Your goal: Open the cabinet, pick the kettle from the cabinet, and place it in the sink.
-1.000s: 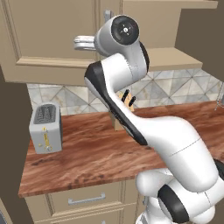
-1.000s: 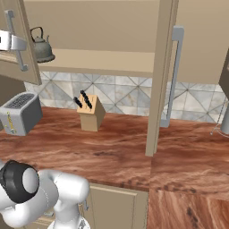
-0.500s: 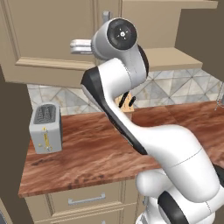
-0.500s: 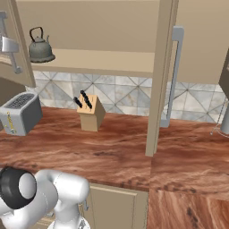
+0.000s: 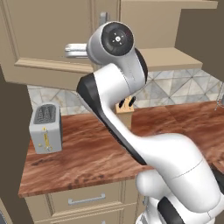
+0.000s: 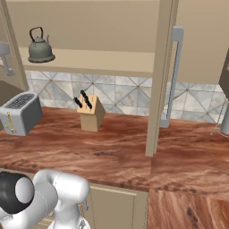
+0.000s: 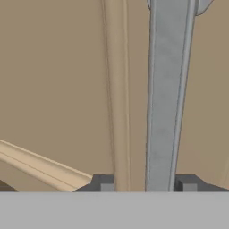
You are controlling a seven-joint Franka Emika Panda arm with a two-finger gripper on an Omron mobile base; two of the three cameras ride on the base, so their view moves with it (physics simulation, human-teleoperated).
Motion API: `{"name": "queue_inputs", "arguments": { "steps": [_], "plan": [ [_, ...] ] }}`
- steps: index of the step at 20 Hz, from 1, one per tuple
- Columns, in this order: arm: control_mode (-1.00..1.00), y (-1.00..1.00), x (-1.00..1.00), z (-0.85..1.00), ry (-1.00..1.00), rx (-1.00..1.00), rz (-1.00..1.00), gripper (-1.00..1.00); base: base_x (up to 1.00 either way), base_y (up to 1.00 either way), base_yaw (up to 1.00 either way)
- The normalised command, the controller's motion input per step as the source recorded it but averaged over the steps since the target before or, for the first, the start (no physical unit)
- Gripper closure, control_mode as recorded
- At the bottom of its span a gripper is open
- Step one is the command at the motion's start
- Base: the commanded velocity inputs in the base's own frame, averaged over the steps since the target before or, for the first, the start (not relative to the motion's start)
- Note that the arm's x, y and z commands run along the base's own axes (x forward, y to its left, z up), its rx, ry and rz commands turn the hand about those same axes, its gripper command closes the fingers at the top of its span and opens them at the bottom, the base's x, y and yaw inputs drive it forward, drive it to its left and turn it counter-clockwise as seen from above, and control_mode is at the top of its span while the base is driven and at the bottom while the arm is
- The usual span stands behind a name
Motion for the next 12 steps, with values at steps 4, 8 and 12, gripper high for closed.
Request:
{"name": "queue_inputs", "arguments": {
  "steps": [4, 8, 12],
  "plan": [
    [-1.00, 1.00, -0.21, -0.50, 0.02, 0.00, 0.00, 1.00, 0.00, 0.00, 0.00],
    [-1.00, 1.00, -0.17, -0.51, 0.03, 0.00, 0.00, 1.00, 0.00, 0.00, 0.00],
    [-1.00, 1.00, -0.16, -0.51, 0.04, 0.00, 0.00, 1.00, 0.00, 0.00, 0.00]
  ]
}}
